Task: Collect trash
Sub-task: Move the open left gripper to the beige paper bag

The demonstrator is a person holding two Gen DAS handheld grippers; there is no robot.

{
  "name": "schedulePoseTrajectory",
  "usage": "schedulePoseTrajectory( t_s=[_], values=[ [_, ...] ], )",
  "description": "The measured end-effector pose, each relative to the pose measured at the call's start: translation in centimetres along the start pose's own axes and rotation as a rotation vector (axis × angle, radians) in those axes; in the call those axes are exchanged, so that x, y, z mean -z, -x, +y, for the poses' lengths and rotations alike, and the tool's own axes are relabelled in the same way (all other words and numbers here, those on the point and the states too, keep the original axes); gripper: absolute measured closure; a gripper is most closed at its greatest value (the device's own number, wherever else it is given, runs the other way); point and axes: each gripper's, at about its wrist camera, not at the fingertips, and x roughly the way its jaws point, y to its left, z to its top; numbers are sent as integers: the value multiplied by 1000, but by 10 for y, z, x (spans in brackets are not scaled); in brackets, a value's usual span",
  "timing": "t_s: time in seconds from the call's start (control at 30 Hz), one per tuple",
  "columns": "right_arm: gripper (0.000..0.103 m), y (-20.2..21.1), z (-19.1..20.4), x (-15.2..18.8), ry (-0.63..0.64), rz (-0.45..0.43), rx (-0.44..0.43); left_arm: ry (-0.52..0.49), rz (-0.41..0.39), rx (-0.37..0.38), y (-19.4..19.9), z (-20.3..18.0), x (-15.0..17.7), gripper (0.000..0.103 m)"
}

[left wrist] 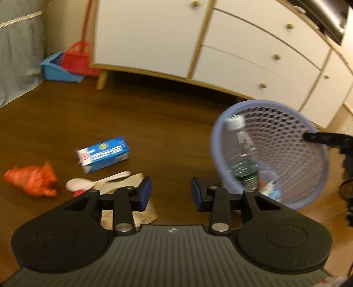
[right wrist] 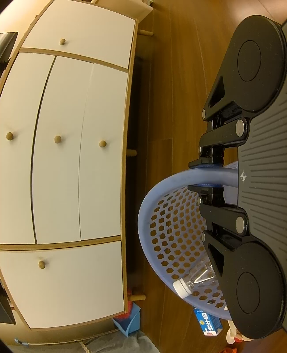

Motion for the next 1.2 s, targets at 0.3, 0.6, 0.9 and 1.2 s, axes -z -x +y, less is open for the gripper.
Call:
schedulePoseTrajectory(
  t_s=[0.3, 0.6, 0.9, 1.2],
  values=[
    [93, 0, 4, 0, -4, 1, 14, 29, 62, -84, -13, 37, 26, 63],
    [93, 0, 3, 2, -5, 4, 25, 80, 120, -141, -42, 68, 49, 63],
    [93, 1, 6, 4, 7, 2, 44, 96, 153, -154, -82, 92, 56, 63],
    [93, -2, 6, 2, 46, -3, 41, 86, 174, -135, -107, 103, 54, 65]
  ],
)
